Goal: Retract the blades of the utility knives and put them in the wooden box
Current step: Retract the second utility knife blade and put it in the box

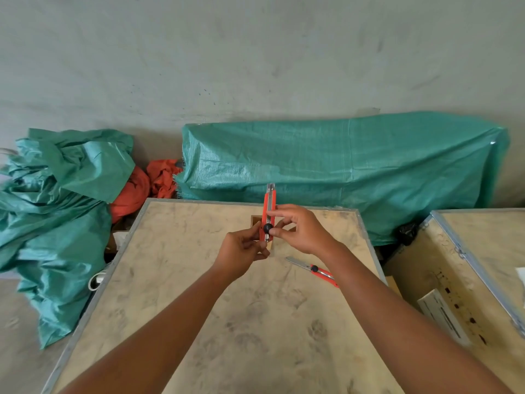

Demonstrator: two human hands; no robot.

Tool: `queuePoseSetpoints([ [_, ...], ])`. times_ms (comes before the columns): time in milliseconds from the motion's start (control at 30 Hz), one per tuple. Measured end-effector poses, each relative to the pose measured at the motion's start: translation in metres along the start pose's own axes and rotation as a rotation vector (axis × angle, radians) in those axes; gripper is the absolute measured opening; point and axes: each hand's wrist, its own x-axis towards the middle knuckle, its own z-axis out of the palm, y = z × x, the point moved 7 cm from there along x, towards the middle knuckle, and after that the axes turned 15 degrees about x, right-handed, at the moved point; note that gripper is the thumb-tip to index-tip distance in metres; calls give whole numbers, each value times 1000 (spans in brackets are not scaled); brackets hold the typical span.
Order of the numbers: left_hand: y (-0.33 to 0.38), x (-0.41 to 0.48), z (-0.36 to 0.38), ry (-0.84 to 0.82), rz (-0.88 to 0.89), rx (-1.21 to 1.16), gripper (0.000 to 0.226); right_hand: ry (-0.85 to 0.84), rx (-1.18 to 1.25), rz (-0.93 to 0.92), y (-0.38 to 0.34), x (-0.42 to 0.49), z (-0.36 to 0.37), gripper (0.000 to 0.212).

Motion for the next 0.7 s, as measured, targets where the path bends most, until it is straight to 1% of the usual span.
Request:
queuePoseSetpoints([
  [33, 3, 1, 0, -5, 8, -6, 45, 2, -4, -2, -1, 1, 0, 36],
  [167, 7, 3, -1, -16, 20, -9, 47, 71, -24, -23, -8, 1, -3, 21],
  [233, 7, 3, -1, -22, 30, -6, 47, 91, -38, -38, -12, -1, -4, 22],
  [367, 8, 5, -4, -25, 37, -9, 49, 53, -44, -35, -15, -3, -3, 29],
  [500, 11, 4, -2, -39, 43, -19, 51, 128, -60, -48, -18, -4, -8, 19],
  [700, 16, 4, -1, -55, 48, -59, 49, 113, -27, -65, -17, -6, -7, 22],
])
